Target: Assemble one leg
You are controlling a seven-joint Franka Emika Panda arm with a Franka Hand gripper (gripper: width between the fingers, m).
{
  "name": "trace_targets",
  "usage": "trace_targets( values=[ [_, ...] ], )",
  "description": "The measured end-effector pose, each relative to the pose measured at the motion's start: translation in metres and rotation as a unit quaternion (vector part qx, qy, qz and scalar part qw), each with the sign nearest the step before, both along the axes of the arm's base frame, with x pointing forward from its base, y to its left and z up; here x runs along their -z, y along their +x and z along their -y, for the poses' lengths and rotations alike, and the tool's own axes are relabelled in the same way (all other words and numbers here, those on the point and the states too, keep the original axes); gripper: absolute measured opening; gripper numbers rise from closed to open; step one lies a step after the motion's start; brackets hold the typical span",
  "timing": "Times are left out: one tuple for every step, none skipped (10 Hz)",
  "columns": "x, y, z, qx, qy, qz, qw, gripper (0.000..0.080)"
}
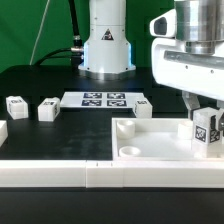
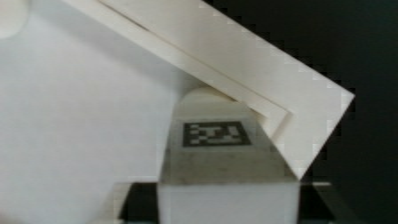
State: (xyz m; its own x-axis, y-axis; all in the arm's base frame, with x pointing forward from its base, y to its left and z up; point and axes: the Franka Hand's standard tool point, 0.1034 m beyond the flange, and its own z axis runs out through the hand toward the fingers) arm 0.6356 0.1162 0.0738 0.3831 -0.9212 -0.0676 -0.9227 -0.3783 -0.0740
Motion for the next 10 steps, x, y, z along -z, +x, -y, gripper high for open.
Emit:
trace_targets(
  values=[
    [0.0000,-0.0003,-0.0006,0.064,0.002,-0.006,0.998,0.0292],
    [0.0002,-0.0005,-0.0013,0.125,0.004,-0.009,0.992,0.0292],
    [0.0001,-0.0005,-0.0015,0.175,0.007,-0.012,0.984,0.0292],
    [0.0001,-0.0005,-0.0014,0.192,0.008,-0.014,0.981,0.0292],
    [0.0000,-0.0003,-0.0016,0.244,0.014,-0.019,0.969,0.0292],
    [-0.0001,-0.0002,-0.0020,0.266,0.017,-0.022,0.963,0.0292],
    [0.0000,-0.0001,-0.0020,0.281,0.018,-0.023,0.959,0.0297],
    [0.0007,-0.0004,-0.0023,0.267,0.017,-0.022,0.963,0.0297],
    [0.0009,-0.0005,-0.0025,0.247,0.017,-0.020,0.969,0.0545],
    [0.0009,-0.0006,-0.0033,0.239,0.017,-0.019,0.971,0.0545]
  ],
)
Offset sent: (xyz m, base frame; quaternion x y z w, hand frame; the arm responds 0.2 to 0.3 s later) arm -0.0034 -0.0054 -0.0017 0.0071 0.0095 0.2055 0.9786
